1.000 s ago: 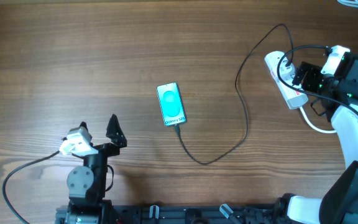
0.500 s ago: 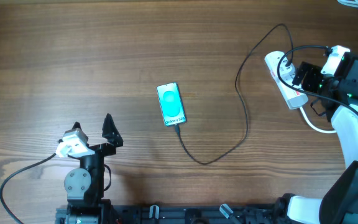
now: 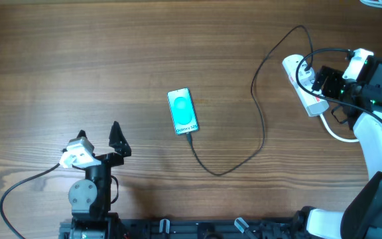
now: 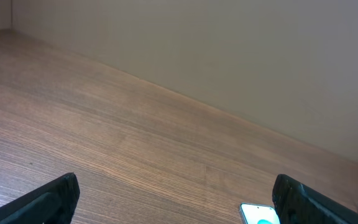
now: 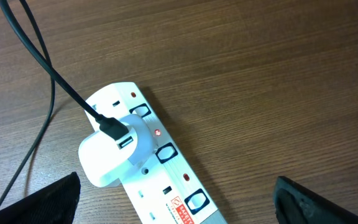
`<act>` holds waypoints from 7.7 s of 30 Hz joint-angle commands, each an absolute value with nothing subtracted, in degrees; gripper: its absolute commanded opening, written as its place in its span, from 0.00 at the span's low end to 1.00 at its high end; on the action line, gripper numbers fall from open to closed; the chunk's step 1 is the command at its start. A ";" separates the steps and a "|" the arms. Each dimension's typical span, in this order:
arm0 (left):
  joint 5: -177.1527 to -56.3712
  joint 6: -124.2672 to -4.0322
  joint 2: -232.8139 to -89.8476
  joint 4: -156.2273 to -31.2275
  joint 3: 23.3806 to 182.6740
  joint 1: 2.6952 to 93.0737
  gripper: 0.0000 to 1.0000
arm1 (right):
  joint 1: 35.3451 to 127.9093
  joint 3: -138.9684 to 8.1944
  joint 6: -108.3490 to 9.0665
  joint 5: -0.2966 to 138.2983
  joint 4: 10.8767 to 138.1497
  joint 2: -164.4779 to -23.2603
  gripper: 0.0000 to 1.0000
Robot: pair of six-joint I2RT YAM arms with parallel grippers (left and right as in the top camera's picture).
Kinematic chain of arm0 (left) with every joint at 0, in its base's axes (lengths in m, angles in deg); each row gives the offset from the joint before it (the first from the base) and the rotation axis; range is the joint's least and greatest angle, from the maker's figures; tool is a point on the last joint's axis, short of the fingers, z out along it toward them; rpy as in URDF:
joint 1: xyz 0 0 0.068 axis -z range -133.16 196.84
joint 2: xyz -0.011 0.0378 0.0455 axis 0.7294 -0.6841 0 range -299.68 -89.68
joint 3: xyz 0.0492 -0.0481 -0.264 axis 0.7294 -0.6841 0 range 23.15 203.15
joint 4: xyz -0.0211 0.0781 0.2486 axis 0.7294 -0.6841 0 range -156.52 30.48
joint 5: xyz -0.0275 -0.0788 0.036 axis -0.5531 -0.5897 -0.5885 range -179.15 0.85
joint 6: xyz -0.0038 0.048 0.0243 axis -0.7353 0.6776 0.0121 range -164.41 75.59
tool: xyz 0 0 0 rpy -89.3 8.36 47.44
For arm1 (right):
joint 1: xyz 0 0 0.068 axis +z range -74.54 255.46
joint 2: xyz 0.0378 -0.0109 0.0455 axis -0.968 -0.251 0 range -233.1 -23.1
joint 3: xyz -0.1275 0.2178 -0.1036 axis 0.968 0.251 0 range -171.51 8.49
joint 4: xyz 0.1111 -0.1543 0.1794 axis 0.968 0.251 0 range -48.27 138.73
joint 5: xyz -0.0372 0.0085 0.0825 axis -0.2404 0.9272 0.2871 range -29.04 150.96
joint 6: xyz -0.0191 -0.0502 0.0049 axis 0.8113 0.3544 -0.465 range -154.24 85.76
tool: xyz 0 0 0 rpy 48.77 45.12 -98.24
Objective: Plug charger to phone and switch on socket
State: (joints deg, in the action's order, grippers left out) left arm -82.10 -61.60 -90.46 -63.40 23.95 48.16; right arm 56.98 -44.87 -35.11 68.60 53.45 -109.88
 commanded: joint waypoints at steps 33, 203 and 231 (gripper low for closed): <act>-81.99 -60.69 -89.85 -63.16 23.49 47.57 1.00 | 56.85 -45.44 -35.81 68.03 53.32 -109.99 1.00; -81.99 -60.69 -90.02 -63.09 23.49 47.57 1.00 | 76.31 8.22 -28.27 77.34 40.47 -23.30 1.00; -81.99 -60.69 -90.02 -63.09 23.49 47.57 1.00 | 76.31 8.22 -28.24 77.34 40.47 -23.30 1.00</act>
